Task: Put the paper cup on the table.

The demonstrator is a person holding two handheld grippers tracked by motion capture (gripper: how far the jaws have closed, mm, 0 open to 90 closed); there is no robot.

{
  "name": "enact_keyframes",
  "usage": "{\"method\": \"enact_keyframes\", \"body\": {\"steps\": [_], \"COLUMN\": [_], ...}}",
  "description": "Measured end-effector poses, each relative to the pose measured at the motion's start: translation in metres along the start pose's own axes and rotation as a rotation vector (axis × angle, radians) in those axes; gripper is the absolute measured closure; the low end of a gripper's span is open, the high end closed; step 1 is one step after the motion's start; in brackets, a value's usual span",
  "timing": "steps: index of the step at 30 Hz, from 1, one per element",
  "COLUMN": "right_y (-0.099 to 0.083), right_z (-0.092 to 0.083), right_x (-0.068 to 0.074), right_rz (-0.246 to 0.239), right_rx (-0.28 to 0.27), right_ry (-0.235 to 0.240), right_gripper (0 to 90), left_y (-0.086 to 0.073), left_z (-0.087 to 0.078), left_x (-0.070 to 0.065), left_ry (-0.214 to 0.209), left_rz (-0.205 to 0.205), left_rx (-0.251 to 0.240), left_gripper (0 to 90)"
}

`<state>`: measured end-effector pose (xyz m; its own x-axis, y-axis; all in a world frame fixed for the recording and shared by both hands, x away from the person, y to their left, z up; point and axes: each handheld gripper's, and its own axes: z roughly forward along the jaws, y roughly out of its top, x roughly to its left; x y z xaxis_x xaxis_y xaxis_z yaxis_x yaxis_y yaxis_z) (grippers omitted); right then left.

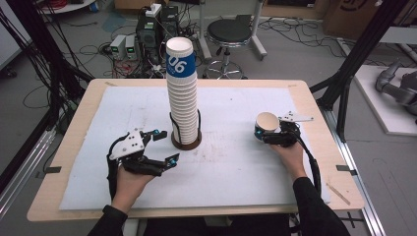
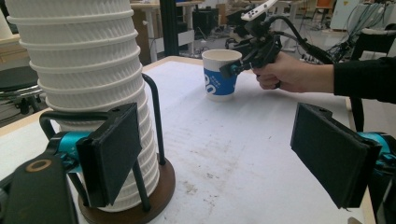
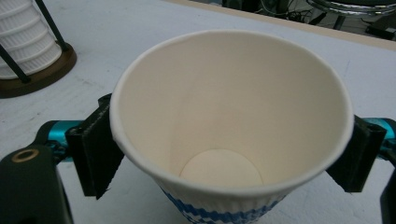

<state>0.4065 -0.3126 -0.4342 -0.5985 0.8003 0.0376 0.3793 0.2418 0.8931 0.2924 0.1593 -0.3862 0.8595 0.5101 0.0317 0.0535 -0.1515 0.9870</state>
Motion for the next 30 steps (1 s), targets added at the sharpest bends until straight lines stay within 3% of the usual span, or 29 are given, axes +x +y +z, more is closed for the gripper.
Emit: {"method": "enact_keyframes", "body": {"steps": [11, 19, 30], "right_y": [-0.001, 0.000, -0.004], "right_z": [-0.011, -0.021, -0.042], "right_x": [-0.001, 0.001, 0.000], "right_rz": [0.003, -0.014, 0.014], "right_rx": [0.028, 0.049, 0.061], "right_ry": [-0.037, -0.035, -0.028], "right_gripper": [12.7, 12.7, 12.8], "left_y": [0.000, 0.001, 0.002], "left_z": [0.002, 0.004, 0.004], "left_x": [0.000, 0.000, -0.001], "left_ry": [-0.013, -0.019, -0.023], "left_rz": [0.001, -0.001, 0.001], "left_rx": [0.006, 0.007, 0.006], "left_gripper": [16.1, 16.1, 16.1]}}
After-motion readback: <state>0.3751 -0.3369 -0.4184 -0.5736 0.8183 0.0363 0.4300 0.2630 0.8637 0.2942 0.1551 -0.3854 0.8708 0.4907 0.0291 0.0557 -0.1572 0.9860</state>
